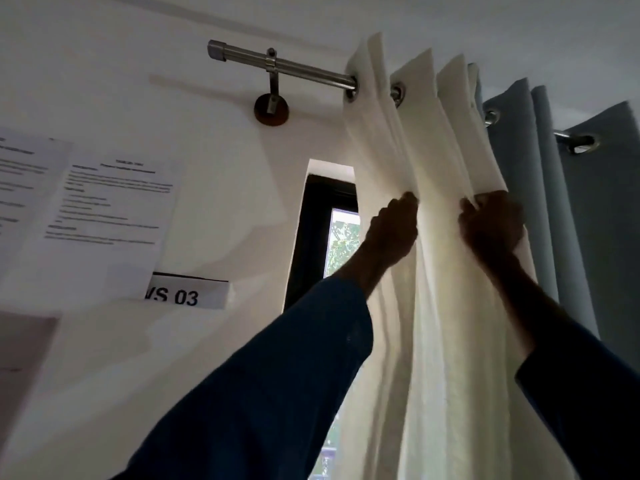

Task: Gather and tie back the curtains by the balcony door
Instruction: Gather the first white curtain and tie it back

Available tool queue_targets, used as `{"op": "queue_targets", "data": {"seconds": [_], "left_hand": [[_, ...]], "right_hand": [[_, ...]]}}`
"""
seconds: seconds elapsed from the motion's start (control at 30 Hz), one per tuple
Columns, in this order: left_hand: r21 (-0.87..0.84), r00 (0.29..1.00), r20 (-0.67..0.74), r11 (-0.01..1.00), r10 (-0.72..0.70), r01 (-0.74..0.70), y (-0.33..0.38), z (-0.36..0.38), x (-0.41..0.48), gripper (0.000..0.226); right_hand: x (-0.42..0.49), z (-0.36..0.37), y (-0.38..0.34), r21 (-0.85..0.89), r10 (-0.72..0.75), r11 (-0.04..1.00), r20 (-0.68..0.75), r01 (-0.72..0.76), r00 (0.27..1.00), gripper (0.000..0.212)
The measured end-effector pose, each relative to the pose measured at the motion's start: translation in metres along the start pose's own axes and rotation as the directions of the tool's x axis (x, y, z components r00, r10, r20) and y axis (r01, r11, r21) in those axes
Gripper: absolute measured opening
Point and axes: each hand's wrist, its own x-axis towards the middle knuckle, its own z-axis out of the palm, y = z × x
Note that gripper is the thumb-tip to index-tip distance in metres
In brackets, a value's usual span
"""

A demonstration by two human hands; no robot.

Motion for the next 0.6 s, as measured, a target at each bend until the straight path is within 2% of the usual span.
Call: {"op": "queue_targets", "data": {"seconds": [0.03, 0.1, 0.13, 0.2, 0.27, 0.3, 0.33, 0.37, 0.4, 0.43, 0.5, 0.6], "left_hand": [[0.005, 0.999, -0.044, 1.000, 0.022, -0.022, -0.008, 0.000, 0.000, 0.031], [0.072, 0.983, -0.170, 0.996, 0.073, -0.062, -0.026, -0.001, -0.007, 0.029], [0.060, 0.974, -0.212, 0.996, 0.073, -0.062, -0.037, -0.003, -0.008, 0.039], [-0.084, 0.973, -0.231, 0.996, -0.013, -0.006, -0.051, -0.014, -0.015, 0.065], [-0.255, 0.962, -0.242, 0.965, -0.123, 0.059, -0.060, -0.031, -0.019, 0.070], [-0.302, 0.952, -0.261, 0.950, -0.160, 0.077, -0.064, -0.038, -0.018, 0.068], [-0.315, 0.942, -0.279, 0.944, -0.187, 0.095, -0.067, -0.046, -0.018, 0.062], [-0.290, 0.936, -0.294, 0.951, -0.192, 0.104, -0.069, -0.053, -0.017, 0.056], [-0.240, 0.938, -0.303, 0.966, -0.166, 0.094, -0.070, -0.058, -0.018, 0.056], [-0.174, 0.945, -0.307, 0.983, -0.117, 0.065, -0.069, -0.062, -0.020, 0.063], [-0.077, 0.953, -0.299, 0.997, -0.052, 0.030, -0.063, -0.068, -0.023, 0.077], [-0.046, 0.956, -0.293, 0.999, -0.030, 0.017, -0.058, -0.069, -0.018, 0.093]], "right_hand": [[-0.005, 0.002, -0.003, -0.010, -0.032, 0.999, -0.007, 0.032, 0.999, 0.036], [-0.016, 0.004, -0.013, -0.066, -0.197, 0.979, -0.068, 0.193, 0.978, 0.037], [-0.024, 0.009, -0.020, -0.091, -0.326, 0.944, -0.119, 0.317, 0.938, 0.040], [-0.041, 0.018, -0.038, -0.135, -0.560, 0.828, -0.197, 0.544, 0.804, 0.046], [-0.052, 0.029, -0.058, -0.132, -0.723, 0.687, -0.225, 0.715, 0.653, 0.037], [-0.059, 0.033, -0.070, -0.070, -0.732, 0.671, -0.220, 0.738, 0.645, 0.029], [-0.064, 0.037, -0.083, 0.023, -0.684, 0.713, -0.199, 0.701, 0.702, 0.027], [-0.068, 0.041, -0.094, 0.114, -0.589, 0.788, -0.148, 0.606, 0.794, 0.033], [-0.067, 0.045, -0.103, 0.155, -0.479, 0.861, -0.072, 0.484, 0.875, 0.042], [-0.063, 0.049, -0.107, 0.165, -0.381, 0.912, -0.001, 0.376, 0.925, 0.049], [-0.053, 0.050, -0.110, 0.207, -0.278, 0.942, 0.045, 0.263, 0.960, 0.049], [-0.042, 0.047, -0.107, 0.282, -0.260, 0.926, -0.006, 0.251, 0.966, 0.045]]}}
